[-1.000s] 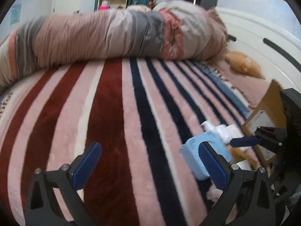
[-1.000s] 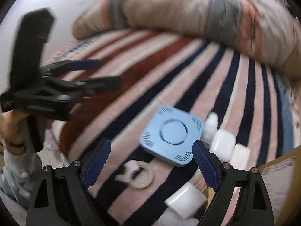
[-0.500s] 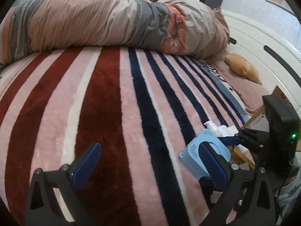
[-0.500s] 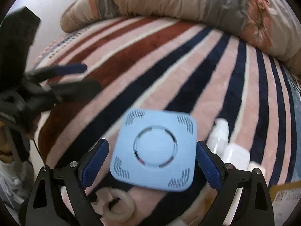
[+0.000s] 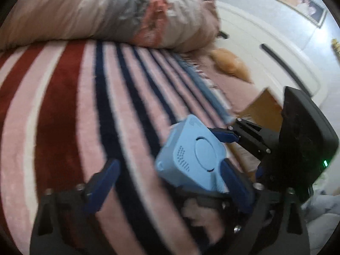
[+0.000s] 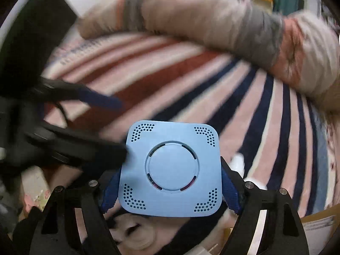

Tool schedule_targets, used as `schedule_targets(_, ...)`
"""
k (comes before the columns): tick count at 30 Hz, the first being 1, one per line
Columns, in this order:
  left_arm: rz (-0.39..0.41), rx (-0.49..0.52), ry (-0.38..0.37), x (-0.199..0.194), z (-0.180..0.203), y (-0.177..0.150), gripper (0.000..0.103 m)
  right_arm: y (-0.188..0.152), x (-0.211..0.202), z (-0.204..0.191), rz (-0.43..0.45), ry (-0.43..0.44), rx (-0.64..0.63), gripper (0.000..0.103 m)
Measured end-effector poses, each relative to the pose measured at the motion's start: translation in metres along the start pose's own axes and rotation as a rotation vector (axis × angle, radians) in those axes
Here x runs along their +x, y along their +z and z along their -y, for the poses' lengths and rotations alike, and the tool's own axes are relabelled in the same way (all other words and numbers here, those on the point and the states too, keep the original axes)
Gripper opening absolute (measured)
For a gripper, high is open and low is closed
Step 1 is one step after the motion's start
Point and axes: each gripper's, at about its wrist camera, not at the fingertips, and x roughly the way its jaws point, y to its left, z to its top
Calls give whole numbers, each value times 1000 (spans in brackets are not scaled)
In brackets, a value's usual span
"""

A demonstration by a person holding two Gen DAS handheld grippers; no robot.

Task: Organize rigid objects
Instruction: 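Carry the light-blue device into the cardboard box and open the right gripper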

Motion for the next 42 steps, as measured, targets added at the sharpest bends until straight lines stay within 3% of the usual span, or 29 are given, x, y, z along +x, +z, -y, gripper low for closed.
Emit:
schedule_targets(3, 24, 23, -83, -17, 28, 13, 63, 12, -40, -7, 77, 14, -8, 78)
schedule_targets(4, 34, 41, -113, -25, 41, 18, 51, 15, -51, -7, 98, 8, -8, 78)
schedule_targets(9, 65, 156, -114, -47, 114, 49, 49, 19, -119, 13, 200, -21, 49, 78)
schedule_targets(14, 47, 259, -152, -36, 195, 82, 49, 9, -182, 53, 249, -69, 102, 78)
schedule_targets(17, -20, 300, -180, -3, 239, 102, 49, -10, -214, 87, 229, -102, 156, 78)
schedule_targets(22, -204, 303, -212, 73, 284, 119, 47, -50, -229, 142, 93, -141, 230, 78)
schedule_targets(25, -303, 284, -189, 112, 292, 119, 48, -69, -216, 166, 16, -134, 258, 78)
schedule_targets(27, -331, 302, -140, 124, 295, 117, 57, -77, -208, 173, -24, -135, 258, 78)
schedule_targets(29, -336, 313, -91, 127, 297, 114, 81, -84, -202, 178, -65, -153, 251, 78)
schedule_targets(30, -333, 318, -83, 128, 295, 112, 82, -87, -202, 178, -72, -167, 246, 80)
schedule_targets(32, -325, 332, -79, 122, 295, 111, 82, -92, -201, 181, -80, -195, 250, 97)
schedule_targets(39, -156, 321, -11, 56, 265, 115, 82, -85, -208, 165, -25, -210, 211, 98)
schedule_targets(42, -67, 303, 55, 17, 241, 108, 82, -76, -217, 138, 62, -165, 171, 98)
